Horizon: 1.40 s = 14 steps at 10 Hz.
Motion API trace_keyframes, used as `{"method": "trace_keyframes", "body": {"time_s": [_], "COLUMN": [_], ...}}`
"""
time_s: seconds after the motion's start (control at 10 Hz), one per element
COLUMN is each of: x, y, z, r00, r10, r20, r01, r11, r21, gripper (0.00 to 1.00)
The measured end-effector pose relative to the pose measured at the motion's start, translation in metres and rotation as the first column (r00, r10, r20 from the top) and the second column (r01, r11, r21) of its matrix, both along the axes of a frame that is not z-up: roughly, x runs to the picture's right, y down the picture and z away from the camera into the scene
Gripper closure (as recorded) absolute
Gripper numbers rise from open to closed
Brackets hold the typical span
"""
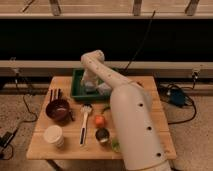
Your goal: Place sponge in red bowl
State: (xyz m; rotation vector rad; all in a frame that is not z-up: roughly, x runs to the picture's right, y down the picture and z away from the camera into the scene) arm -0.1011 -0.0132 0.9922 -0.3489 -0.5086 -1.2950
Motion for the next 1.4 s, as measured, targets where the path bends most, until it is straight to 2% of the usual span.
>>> {"method": "trace_keyframes", "body": {"time_s": [0.2, 0.3, 0.5, 0.6, 0.8, 1.0, 1.2, 1.3, 1.4], "x": [-0.001, 0.0, 0.006, 0.014, 0.02, 0.023, 0.025, 0.027, 0.027], "y": [0.006, 0.008, 0.008, 0.004, -0.001, -0.006, -0.007, -0.009, -0.011], "z": [0.004, 0.007, 0.011, 0.015, 0.017, 0.016, 0.014, 0.012, 0.01], "r00": [0.999, 0.996, 0.991, 0.987, 0.985, 0.983, 0.983, 0.984, 0.986], "r10": [-0.052, -0.089, -0.128, -0.143, -0.147, -0.147, -0.143, -0.133, -0.119], "r20": [-0.011, -0.023, -0.047, -0.072, -0.094, -0.111, -0.116, -0.118, -0.116], "r01": [0.053, 0.09, 0.133, 0.152, 0.161, 0.165, 0.162, 0.152, 0.138], "r11": [0.9977, 0.9931, 0.9848, 0.9787, 0.9742, 0.9711, 0.9711, 0.9731, 0.9759], "r21": [0.043, 0.075, 0.112, 0.138, 0.158, 0.173, 0.175, 0.173, 0.169], "gripper": [0.35, 0.35, 0.35, 0.4, 0.55, 0.78, 0.95, 1.0, 1.0]}}
